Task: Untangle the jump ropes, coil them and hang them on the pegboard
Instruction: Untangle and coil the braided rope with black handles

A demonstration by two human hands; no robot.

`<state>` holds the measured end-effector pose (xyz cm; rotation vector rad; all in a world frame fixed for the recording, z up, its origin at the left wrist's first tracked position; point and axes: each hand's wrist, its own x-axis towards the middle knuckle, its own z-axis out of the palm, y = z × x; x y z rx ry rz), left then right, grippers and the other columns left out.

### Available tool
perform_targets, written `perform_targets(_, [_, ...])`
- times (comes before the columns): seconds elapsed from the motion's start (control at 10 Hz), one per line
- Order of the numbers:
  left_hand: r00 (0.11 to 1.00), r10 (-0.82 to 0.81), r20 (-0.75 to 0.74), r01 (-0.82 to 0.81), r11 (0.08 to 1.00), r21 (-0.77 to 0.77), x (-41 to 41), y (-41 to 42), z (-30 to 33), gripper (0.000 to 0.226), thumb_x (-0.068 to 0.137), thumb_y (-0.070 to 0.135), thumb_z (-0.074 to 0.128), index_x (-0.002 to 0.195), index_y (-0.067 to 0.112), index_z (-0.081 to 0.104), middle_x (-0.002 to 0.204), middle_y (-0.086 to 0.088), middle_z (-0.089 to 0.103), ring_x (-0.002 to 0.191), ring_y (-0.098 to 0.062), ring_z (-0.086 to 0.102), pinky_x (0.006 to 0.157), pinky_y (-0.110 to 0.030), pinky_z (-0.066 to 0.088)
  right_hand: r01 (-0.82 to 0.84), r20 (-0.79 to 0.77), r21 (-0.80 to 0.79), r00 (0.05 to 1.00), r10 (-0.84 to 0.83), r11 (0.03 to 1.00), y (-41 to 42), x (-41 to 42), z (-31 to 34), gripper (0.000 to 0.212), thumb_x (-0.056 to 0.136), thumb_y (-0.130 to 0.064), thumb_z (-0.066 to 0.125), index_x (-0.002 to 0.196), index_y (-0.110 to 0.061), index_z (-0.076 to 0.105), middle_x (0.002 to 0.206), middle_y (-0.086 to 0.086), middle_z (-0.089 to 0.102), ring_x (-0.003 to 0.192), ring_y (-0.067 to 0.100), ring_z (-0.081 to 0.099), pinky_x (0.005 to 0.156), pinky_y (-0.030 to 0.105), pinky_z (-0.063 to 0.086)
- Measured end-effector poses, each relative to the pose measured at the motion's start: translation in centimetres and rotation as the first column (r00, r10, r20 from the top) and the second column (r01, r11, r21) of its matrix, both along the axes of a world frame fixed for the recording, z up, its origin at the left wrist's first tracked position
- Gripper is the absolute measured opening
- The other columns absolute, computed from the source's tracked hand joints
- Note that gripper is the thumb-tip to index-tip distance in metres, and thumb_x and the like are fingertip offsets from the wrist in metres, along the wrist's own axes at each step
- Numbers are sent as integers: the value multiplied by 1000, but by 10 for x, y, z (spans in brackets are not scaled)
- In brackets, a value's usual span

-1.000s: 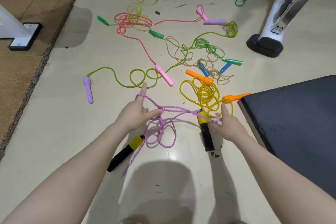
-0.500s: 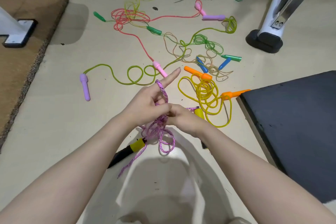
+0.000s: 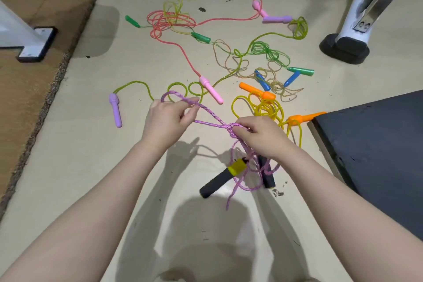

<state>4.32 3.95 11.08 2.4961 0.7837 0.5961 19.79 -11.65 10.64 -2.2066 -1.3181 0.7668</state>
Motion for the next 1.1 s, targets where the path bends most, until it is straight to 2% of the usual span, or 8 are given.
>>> perform_targets(0.2, [959, 279, -49, -273, 866, -419, 1, 1, -1, 46, 95, 38, 49, 59, 12, 62, 28, 4, 30, 36, -7, 36, 48, -20, 28, 355, -359, 275, 900, -247, 894, -1, 4, 0, 30, 98, -17, 43, 74, -17, 60, 88, 7, 62, 85, 13, 54, 78, 26, 39])
perform_targets(0.3, [934, 357, -8, -298, 765, -571, -11, 11, -9, 52, 91, 35, 57, 47, 8, 46, 33, 7, 25, 34, -8, 26, 40, -15, 20, 764, -825, 230, 481, -296, 602, -1, 23, 6, 33, 99, -12, 39, 70, -14, 56, 79, 0, 65, 81, 10, 61, 80, 22, 46])
perform_targets(0.4, [816, 579, 13, -363, 530, -766, -28, 23, -23, 43, 90, 23, 57, 54, 19, 35, 43, 7, 30, 40, -6, 26, 48, -15, 24, 914, -997, -57, -77, 32, 402, -13, 50, 9, 34, 98, -19, 39, 67, -14, 50, 71, 2, 65, 80, 16, 68, 75, 30, 57])
perform_targets(0.6, [588, 808, -34, -29, -21, -999, -50, 27, -52, 33, 95, 24, 50, 67, 22, 34, 34, 9, 17, 37, -6, 42, 58, -18, 29, 936, -931, -282, -320, 174, 211, -26, 49, -20, 35, 100, -34, 36, 72, -19, 49, 87, 7, 67, 79, 18, 67, 81, 35, 54])
perform_targets(0.7, [458, 888, 46, 241, -74, -968, -40, 24, -48, 35, 98, 22, 46, 67, 20, 30, 35, 7, 17, 30, -6, 29, 62, -14, 38, 911, -964, -261, -260, -46, 319, -22, 42, -27, 29, 101, -27, 38, 76, -16, 49, 59, -1, 57, 38, 6, 37, 38, 15, 32])
perform_targets(0.8, [503, 864, 1, 232, -134, -963, -37, 28, -48, 40, 96, 32, 49, 64, 21, 28, 37, 8, 17, 27, -7, 17, 33, -13, 18, 580, -406, 93, 765, -501, 809, -27, 37, -33, 22, 96, -25, 48, 97, -11, 65, 78, 1, 56, 62, 8, 49, 54, 21, 34])
perform_targets(0.9, [565, 825, 27, 116, -47, -992, -33, 30, -39, 39, 94, 29, 54, 62, 24, 32, 39, 10, 16, 29, -7, 15, 32, -17, 8, 91, 137, -239, 989, -59, 967, -36, 34, -45, 51, 83, -49, 63, 120, -15, 62, 94, 5, 46, 96, 25, 53, 71, 28, 35])
perform_targets(1.1, [657, 751, 56, -249, 287, -925, -57, 58, -34, 34, 83, 15, 66, 64, 22, 38, 110, 1, 68, 34, -9, 22, 39, -22, 24, 517, 492, -303, 804, -333, 801, -49, 42, -41, 27, 97, -25, 45, 114, -12, 60, 120, 16, 50, 102, 39, 57, 75, 36, 43])
